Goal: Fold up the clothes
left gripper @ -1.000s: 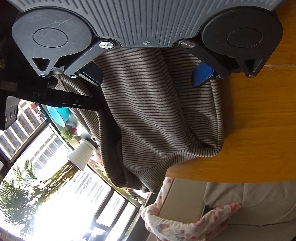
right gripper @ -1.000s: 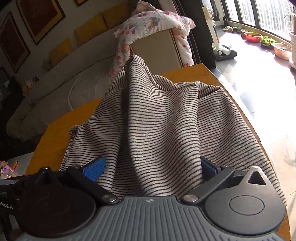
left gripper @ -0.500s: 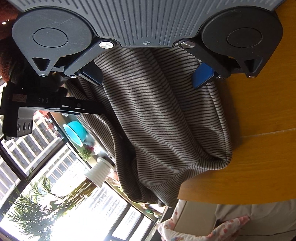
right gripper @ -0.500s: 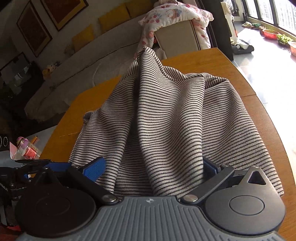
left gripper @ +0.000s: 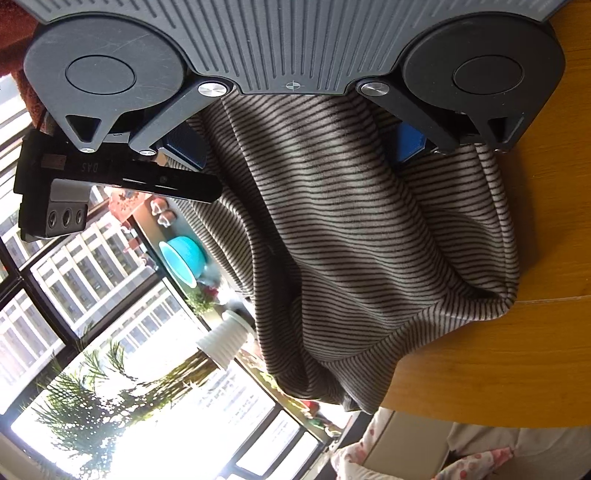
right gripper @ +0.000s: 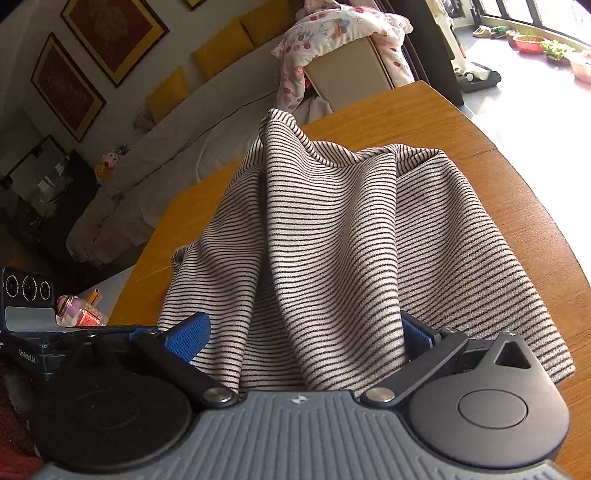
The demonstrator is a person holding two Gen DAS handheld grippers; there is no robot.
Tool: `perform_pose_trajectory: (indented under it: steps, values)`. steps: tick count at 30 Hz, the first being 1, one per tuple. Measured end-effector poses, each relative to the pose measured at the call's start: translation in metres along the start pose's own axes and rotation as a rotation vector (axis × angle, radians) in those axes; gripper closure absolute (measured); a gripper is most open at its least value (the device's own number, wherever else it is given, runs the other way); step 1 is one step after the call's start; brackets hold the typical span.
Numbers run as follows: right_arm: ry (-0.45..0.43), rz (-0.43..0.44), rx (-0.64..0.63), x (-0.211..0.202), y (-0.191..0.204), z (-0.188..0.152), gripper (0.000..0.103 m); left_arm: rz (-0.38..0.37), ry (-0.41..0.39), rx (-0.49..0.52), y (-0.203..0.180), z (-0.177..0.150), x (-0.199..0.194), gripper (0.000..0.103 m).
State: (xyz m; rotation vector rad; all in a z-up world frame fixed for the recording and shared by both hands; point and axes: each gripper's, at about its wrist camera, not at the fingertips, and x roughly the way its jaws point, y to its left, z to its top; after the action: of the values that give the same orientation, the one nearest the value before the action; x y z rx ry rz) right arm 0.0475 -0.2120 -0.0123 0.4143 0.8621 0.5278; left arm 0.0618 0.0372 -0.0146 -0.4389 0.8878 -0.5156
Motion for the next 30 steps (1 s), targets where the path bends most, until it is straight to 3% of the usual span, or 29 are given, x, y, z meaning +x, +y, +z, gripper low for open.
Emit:
perform_pose_trajectory:
  steps: [3,5,9,13,18,19,20,22,23,27,28,30]
  values:
    - [-0.021,0.029,0.065,-0.002,-0.008,0.002,0.000,0.069,-0.029,0.046,-0.009,0.005,0.011,0.040]
    - [-0.034,0.058,0.122,-0.002,-0.017,0.004,0.000,0.105,-0.053,0.053,-0.008,0.015,0.007,0.090]
    - [-0.047,0.094,0.171,-0.004,-0.026,0.005,0.000,0.116,-0.220,-0.013,0.011,0.054,-0.033,0.091]
    - [-0.059,0.059,0.117,-0.002,-0.018,0.002,0.000,0.246,-0.429,-0.134,0.054,0.099,-0.081,0.091]
    - [-0.061,0.000,0.034,0.007,-0.001,0.003,0.000,0.319,-0.352,-0.239,0.119,0.105,-0.078,0.086]
    - [-0.061,-0.009,0.035,0.009,0.001,0.003,0.000,0.329,-0.328,-0.224,0.123,0.100,-0.075,0.074]
    - [-0.059,-0.017,0.046,0.010,0.002,0.006,0.000,0.336,-0.305,-0.206,0.124,0.096,-0.072,0.053]
    - [-0.040,-0.034,0.052,0.013,0.005,0.010,0.000,0.329,-0.271,-0.138,0.116,0.086,-0.072,0.033]
    - [-0.019,-0.047,0.037,0.014,0.008,0.013,0.000,0.322,-0.256,-0.099,0.111,0.081,-0.073,0.028]
    - [0.067,-0.100,-0.132,0.022,0.028,0.019,0.000,0.358,-0.240,0.096,0.078,0.065,-0.085,0.021]
    - [0.051,-0.111,-0.163,0.021,0.032,0.020,0.000,0.370,-0.246,0.138,0.070,0.063,-0.090,0.020]
    - [-0.038,-0.164,-0.341,0.016,0.053,0.022,0.000,0.382,-0.279,0.206,0.056,0.062,-0.098,0.015]
